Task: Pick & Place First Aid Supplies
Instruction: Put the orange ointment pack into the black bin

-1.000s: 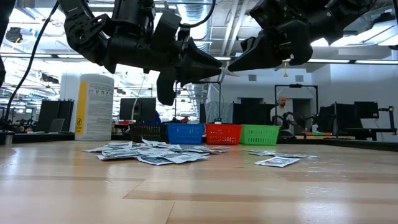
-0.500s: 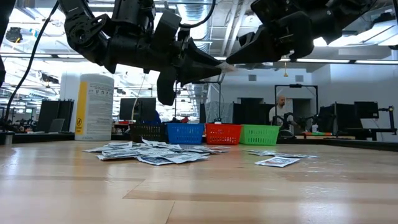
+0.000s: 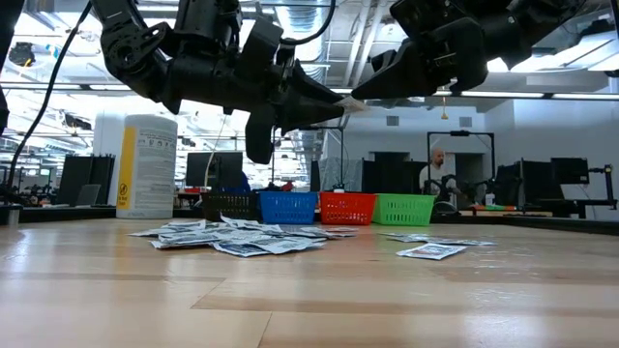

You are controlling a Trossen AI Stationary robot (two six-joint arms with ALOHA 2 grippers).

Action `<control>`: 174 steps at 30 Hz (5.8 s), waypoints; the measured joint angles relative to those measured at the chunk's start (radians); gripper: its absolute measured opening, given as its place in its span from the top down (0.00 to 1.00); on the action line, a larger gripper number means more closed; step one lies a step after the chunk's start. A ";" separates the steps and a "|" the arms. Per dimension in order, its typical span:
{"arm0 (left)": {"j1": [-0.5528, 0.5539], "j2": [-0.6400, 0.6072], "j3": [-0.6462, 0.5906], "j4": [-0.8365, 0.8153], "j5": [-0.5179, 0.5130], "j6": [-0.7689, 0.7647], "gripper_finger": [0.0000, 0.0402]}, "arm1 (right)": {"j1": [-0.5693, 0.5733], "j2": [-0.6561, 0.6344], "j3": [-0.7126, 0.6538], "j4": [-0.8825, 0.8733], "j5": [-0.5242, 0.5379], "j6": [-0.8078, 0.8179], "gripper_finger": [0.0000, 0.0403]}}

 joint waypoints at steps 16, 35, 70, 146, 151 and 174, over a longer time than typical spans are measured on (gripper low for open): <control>0.000 0.000 0.000 -0.001 0.000 -0.028 0.98 | 0.000 0.000 0.000 0.001 0.003 0.000 1.00; 0.063 0.000 -0.011 -0.009 -0.125 -0.197 0.98 | 0.007 0.000 0.000 -0.061 0.010 0.044 0.67; 0.272 -0.014 -0.155 -0.039 -0.809 -0.720 0.98 | 0.003 0.000 0.000 -0.133 0.010 0.087 0.69; 0.544 -0.349 -0.195 -0.497 -0.182 -0.934 0.75 | -0.002 0.000 0.000 -0.132 0.010 0.086 0.70; 0.544 -0.349 -0.195 -0.495 -0.181 -0.941 0.75 | -0.002 0.000 0.000 -0.141 0.010 0.086 0.69; 0.353 -0.349 -0.254 -0.384 -0.069 -0.967 0.75 | 0.100 0.239 0.000 -0.295 -0.121 0.218 0.70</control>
